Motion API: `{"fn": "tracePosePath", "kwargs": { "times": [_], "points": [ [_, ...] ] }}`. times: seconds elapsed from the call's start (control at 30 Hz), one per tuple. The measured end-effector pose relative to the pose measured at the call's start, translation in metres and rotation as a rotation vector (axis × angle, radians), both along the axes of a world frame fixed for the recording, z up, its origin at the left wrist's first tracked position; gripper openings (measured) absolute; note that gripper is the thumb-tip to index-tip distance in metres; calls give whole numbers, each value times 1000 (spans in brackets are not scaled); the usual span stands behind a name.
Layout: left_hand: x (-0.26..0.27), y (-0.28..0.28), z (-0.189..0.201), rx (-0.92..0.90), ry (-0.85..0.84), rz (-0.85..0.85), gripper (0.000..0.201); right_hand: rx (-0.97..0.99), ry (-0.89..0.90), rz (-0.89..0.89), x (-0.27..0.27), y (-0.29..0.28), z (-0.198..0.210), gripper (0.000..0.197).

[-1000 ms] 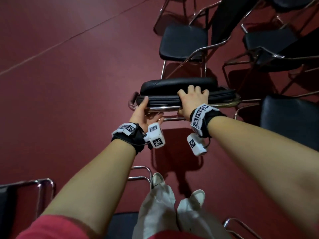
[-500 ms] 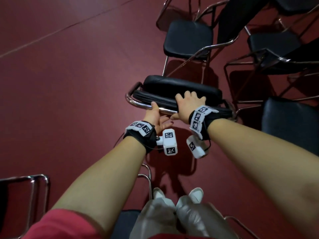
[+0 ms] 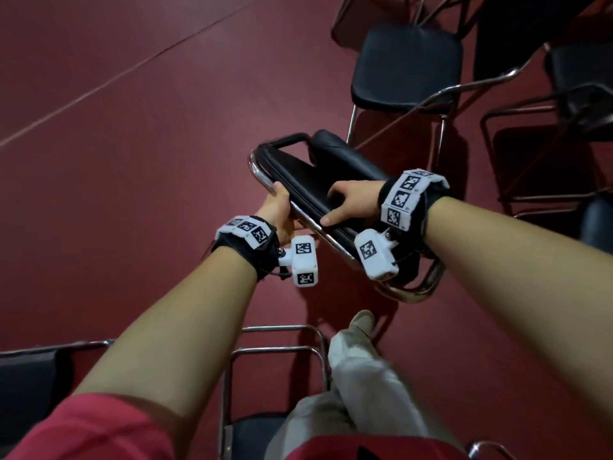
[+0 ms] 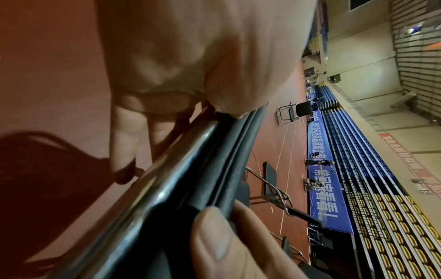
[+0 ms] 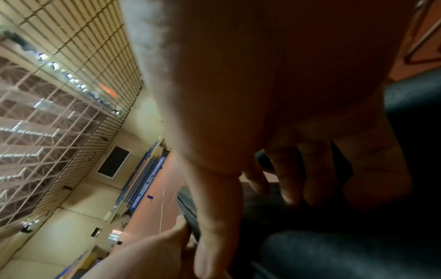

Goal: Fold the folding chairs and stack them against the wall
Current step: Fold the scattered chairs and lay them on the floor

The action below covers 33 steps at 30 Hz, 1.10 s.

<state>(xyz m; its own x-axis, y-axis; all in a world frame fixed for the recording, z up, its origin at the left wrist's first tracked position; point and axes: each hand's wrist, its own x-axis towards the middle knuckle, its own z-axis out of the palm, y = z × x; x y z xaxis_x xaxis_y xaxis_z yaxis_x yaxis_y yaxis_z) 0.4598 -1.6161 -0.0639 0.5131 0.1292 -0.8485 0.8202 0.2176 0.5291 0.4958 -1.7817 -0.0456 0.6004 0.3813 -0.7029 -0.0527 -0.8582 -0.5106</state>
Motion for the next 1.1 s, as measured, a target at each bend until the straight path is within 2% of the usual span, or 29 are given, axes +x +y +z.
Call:
{"fn": "tracePosePath", "kwargs": {
  "times": [0.1, 0.17, 0.27, 0.33, 0.47, 0.57, 0.7, 0.77, 0.87, 1.0, 1.1],
  "points": [
    [20, 15, 6, 78, -1, 23, 58, 68, 35, -66, 15, 14, -6, 72],
    [29, 24, 7, 104, 11, 35, 63, 100, 63, -97, 18, 26, -13, 73],
    [37, 45, 0, 159, 24, 25, 70, 213, 124, -202, 20, 45, -28, 62],
    [43, 62, -2, 215, 43, 15, 72, 239, 88, -283, 23, 53, -40, 55],
    [53, 100, -11, 272, 117, 29, 78, 45, -212, -350, 30, 54, -63, 51],
    [60, 131, -21, 310, 107, 34, 72, -58, -258, -410, 23, 61, -83, 40],
    [61, 188, -48, 336, 102, 82, 68, -102, -194, -512, 13, 97, -108, 57],
    [56, 228, -70, 353, 88, 73, 67, -105, -132, -534, 8, 130, -123, 68],
    [47, 294, -111, 367, 102, 62, 53, -127, -104, -510, 0, 200, -159, 79],
    [33, 398, -195, 339, 181, 28, 63, -230, -72, -481, -19, 324, -223, 79],
    [16, 455, -259, 331, 200, -5, 63, -291, -32, -478, -31, 386, -270, 81]
  ]
}}
